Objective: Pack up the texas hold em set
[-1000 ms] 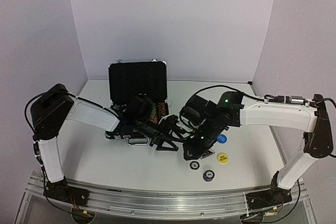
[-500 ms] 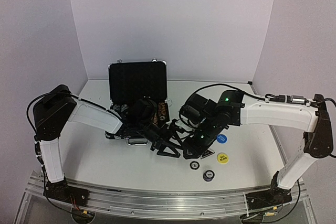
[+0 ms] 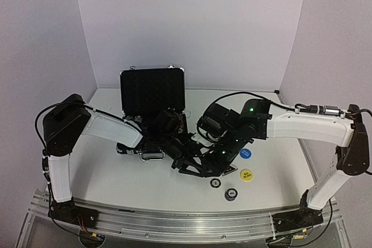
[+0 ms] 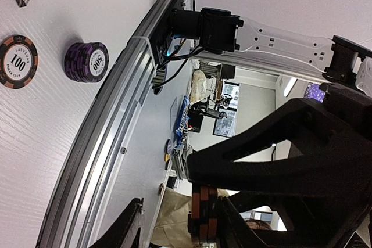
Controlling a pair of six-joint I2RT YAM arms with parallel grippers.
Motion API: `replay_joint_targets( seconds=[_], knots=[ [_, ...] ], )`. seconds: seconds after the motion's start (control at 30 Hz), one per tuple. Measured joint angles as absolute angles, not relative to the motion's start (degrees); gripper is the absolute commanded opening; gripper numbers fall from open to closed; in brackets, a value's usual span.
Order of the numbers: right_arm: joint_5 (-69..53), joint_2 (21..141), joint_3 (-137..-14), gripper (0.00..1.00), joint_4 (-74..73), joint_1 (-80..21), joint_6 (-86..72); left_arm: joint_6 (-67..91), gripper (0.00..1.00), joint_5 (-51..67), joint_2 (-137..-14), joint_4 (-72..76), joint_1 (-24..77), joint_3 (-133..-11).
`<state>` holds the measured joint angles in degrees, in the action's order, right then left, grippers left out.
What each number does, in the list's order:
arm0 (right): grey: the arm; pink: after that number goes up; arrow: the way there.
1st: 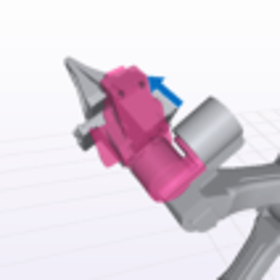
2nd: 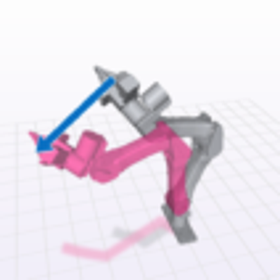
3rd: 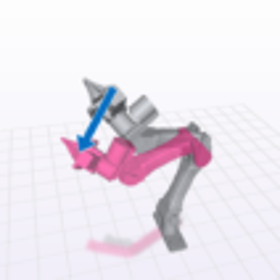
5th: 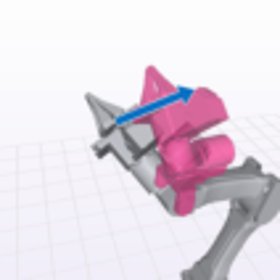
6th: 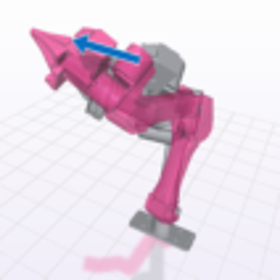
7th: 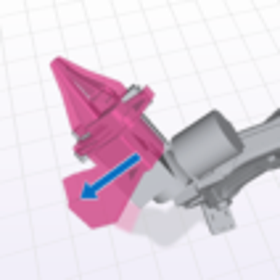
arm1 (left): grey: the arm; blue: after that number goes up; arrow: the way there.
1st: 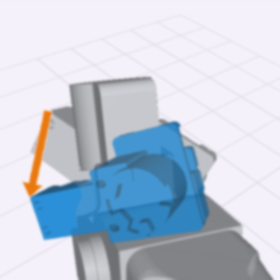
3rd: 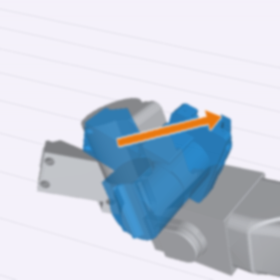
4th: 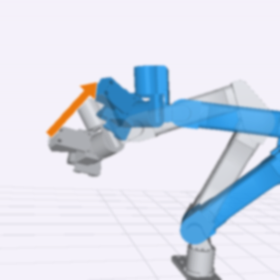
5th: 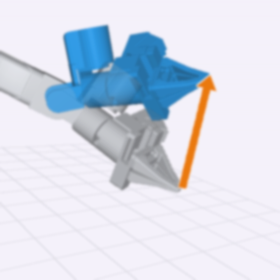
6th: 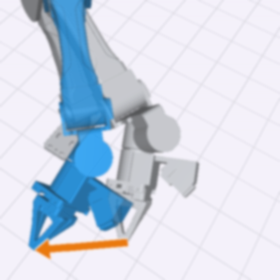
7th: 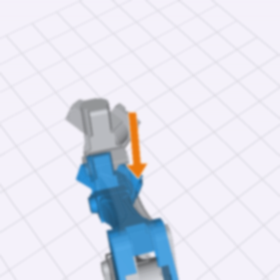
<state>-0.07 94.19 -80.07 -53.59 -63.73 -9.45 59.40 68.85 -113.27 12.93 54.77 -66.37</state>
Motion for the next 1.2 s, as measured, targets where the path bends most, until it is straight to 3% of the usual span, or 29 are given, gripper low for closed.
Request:
replay_joint_targets(
  seconds=[0.43,0.57,0.63,0.73,0.8,1.0,1.2],
  knots=[
    [1.84,94.29,-80.25,0.05,-53.35,-64.34,-8.42,60.08,0.02,69.55,-113.39,14.8,55.09,-67.09],
    [2.88,94.35,-80.25,0.09,-53.41,-64.45,-8.32,60.02,0.0,69.29,-113.52,13.6,54.98,-67.71],
    [3.15,94.35,-80.25,0.23,-53.41,-64.45,-8.35,59.72,0.0,69.21,-113.56,13.14,54.97,-67.96],
    [3.81,94.35,-80.25,0.54,-53.44,-64.51,-8.55,57.83,0.0,68.66,-113.56,10.85,54.97,-68.93],
    [4.45,94.33,-80.25,0.65,-53.41,-64.55,-9.18,54.33,0.0,67.43,-113.56,6.87,54.97,-70.6],
    [5.87,91.27,-80.24,0.82,-53.13,-64.33,-11.23,37.88,0.0,55.37,-113.58,-10.3,54.85,-79.61],
    [7.0,81.91,-79.12,0.84,-52.46,-64.27,-13.39,23.45,0.0,37.84,-113.58,-20.43,53.31,-85.34]
  ],
)
